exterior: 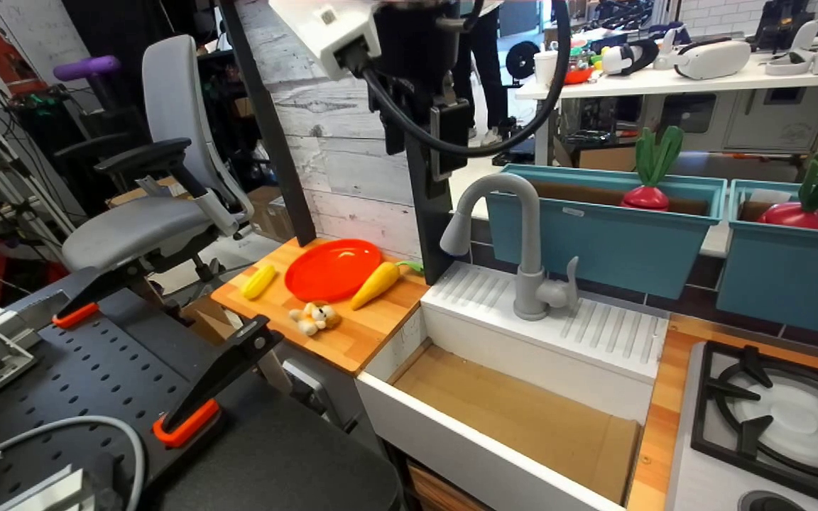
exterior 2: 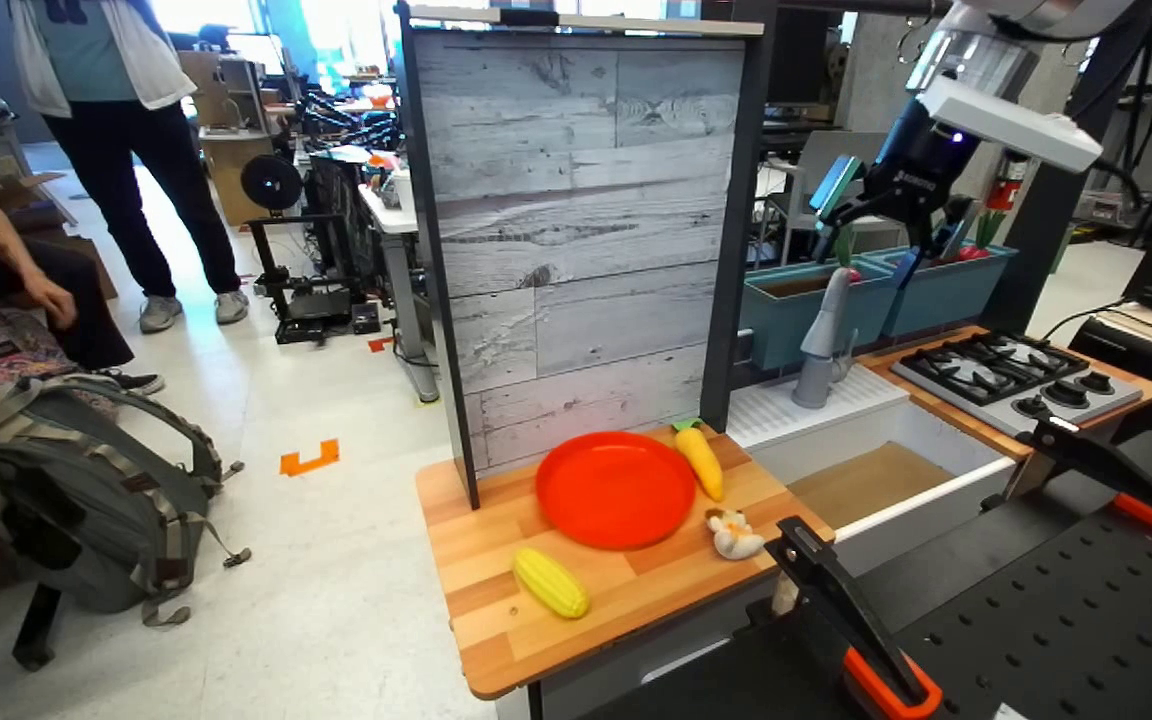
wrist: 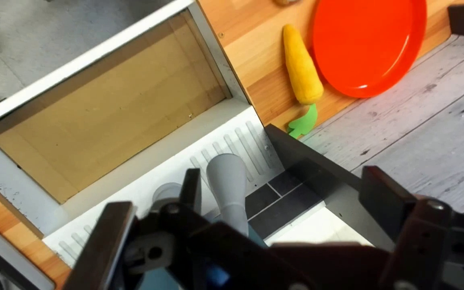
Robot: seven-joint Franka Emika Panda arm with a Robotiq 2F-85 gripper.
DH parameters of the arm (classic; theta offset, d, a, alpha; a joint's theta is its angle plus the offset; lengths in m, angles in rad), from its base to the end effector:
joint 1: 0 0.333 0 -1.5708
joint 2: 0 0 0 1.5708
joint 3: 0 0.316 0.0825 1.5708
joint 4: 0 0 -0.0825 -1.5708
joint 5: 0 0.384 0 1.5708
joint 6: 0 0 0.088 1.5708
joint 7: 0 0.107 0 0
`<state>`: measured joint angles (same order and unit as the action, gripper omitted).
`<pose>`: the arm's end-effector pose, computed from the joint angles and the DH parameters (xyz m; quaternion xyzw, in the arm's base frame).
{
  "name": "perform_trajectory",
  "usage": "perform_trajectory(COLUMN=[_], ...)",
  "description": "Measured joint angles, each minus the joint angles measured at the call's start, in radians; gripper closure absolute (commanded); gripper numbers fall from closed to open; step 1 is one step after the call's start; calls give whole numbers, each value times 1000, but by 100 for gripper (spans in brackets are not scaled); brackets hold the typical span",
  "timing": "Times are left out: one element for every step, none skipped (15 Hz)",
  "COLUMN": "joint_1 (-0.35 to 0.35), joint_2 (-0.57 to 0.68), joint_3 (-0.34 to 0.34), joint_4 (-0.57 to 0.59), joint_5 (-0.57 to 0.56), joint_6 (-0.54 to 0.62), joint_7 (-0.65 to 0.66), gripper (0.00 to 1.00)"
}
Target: Turn the faucet to the left
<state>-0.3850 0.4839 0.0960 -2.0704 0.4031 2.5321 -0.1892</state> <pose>0.5610 -0.1714 0.1920 -0.9663 0.2189 -0.0194 0.1340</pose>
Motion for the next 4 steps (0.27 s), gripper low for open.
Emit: perform_trajectory(joint_1=[-1, -1, 1, 5], joint_2=[-34, -64, -80, -82], joint_3=[-5, -10, -15, -19], joint_4=[-35, -65, -80, -81], joint_5=[0, 0, 0, 0], joint_6=[-10, -23, -26, -26], joint_7=[-22, -43, -46, -46], gripper=[0, 0, 0, 0])
